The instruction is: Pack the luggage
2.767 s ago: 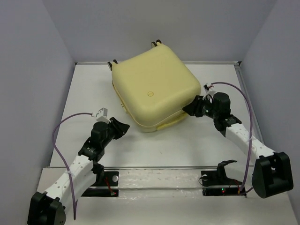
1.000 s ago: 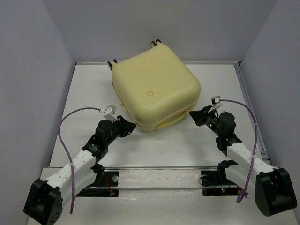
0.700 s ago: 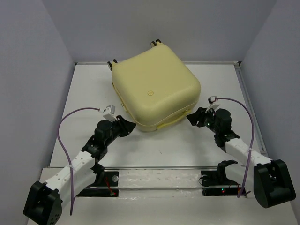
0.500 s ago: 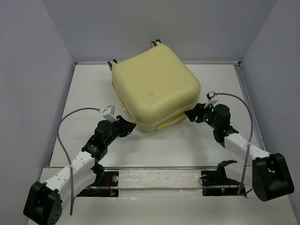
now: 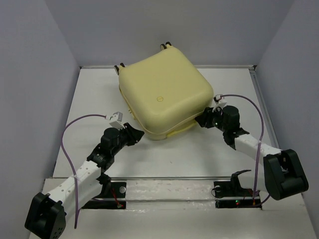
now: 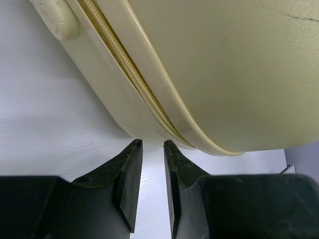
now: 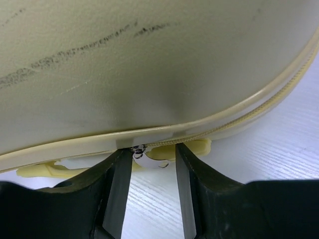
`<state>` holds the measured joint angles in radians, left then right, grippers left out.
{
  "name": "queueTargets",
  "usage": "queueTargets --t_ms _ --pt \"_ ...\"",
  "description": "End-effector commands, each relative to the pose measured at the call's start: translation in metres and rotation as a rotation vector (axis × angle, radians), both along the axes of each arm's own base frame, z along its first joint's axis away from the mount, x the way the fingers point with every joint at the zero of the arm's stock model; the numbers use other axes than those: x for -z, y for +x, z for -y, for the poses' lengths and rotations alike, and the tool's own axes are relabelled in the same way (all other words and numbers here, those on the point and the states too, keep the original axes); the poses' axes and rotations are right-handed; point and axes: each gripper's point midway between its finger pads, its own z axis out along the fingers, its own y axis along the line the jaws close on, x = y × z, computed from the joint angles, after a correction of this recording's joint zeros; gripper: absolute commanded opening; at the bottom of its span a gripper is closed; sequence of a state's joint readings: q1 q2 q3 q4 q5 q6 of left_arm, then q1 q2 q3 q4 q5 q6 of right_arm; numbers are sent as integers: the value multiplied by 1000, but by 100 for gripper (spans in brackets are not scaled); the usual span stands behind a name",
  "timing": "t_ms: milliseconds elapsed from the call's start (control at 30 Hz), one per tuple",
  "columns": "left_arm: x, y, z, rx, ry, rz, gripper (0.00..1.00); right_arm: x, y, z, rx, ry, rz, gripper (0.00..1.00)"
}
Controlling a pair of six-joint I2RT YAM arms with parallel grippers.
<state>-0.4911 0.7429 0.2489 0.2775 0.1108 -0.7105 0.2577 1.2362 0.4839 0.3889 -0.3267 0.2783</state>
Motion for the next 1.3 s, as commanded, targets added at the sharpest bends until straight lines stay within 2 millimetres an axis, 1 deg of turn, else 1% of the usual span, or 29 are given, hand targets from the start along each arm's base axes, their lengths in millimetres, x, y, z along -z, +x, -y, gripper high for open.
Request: queueTargets --t_ms 0,133,200,333,367,433,467,500,533,633,667,700,733,767,800,833,867,900,933,967,1000,1033,1067,1100,1133,1167,1200,1233,1267 --pt "-23 9 1 -5 4 74 35 -23 20 -9 -6 -24 80 43" --pt "-26 11 1 -3 10 85 35 -15 28 -1 77 -78 63 38" --pt "-27 11 1 -5 13 87 35 -10 28 4 121 -113 49 30" --pt "-31 13 1 -5 19 97 35 -7 27 11 178 -142 51 24" --pt "-31 13 0 -7 19 97 35 -8 25 8 174 -134 54 23" --pt "-34 14 1 -5 18 104 35 -9 22 1 162 -129 60 16" --pt "-35 14 1 -5 18 106 35 -10 24 6 192 -140 66 13" --pt "-36 15 2 -4 19 109 35 -9 21 3 184 -141 66 7" --pt "-40 16 3 -2 15 118 35 -11 21 4 191 -140 73 7" --pt "-46 21 6 1 11 127 35 -13 11 -8 159 -120 74 7" --pt "-48 22 7 2 8 129 35 -14 3 -18 125 -116 73 7" --pt "-50 24 9 4 3 133 35 -15 1 -18 122 -112 71 7" --pt "-60 28 12 9 -17 157 35 -15 -11 -37 61 -109 71 7" --pt "-59 31 15 16 -17 149 35 -15 -23 -49 16 -99 51 7" --pt "-62 33 18 19 -24 151 35 -15 -45 -76 -74 -89 41 7" --pt "-67 35 21 26 -32 161 35 -15 -51 -81 -105 -67 21 7" --pt "-73 39 27 33 -45 171 35 -19 -85 -115 -225 -24 -3 7" --pt "-78 41 31 39 -57 186 35 -22 -104 -133 -287 -2 -17 7" --pt "-84 43 35 44 -67 196 35 -24 -144 -163 -413 10 -29 7" --pt "-83 44 39 50 -70 192 35 -26 -158 -176 -438 11 -31 7" --pt "-79 43 47 60 -72 175 35 -29 -170 -197 -468 19 -47 7" --pt "-85 45 51 65 -85 190 35 -32 -196 -216 -509 10 -36 7" --pt "-85 44 56 75 -89 188 35 -36 -204 -230 -527 20 -32 7" --pt "-80 43 63 90 -84 173 34 -48 -212 -248 -553 65 -8 7" --pt "-81 43 65 96 -86 173 34 -52 -217 -269 -579 77 0 7" --pt "-83 44 67 100 -85 178 34 -59 -219 -280 -569 90 20 7" --pt "-82 43 68 103 -78 179 33 -82 -226 -299 -582 145 70 7" --pt "-81 43 68 106 -73 177 33 -73 -220 -309 -564 129 79 7" --pt "-83 42 68 107 -71 180 33 -84 -219 -319 -558 167 114 7"
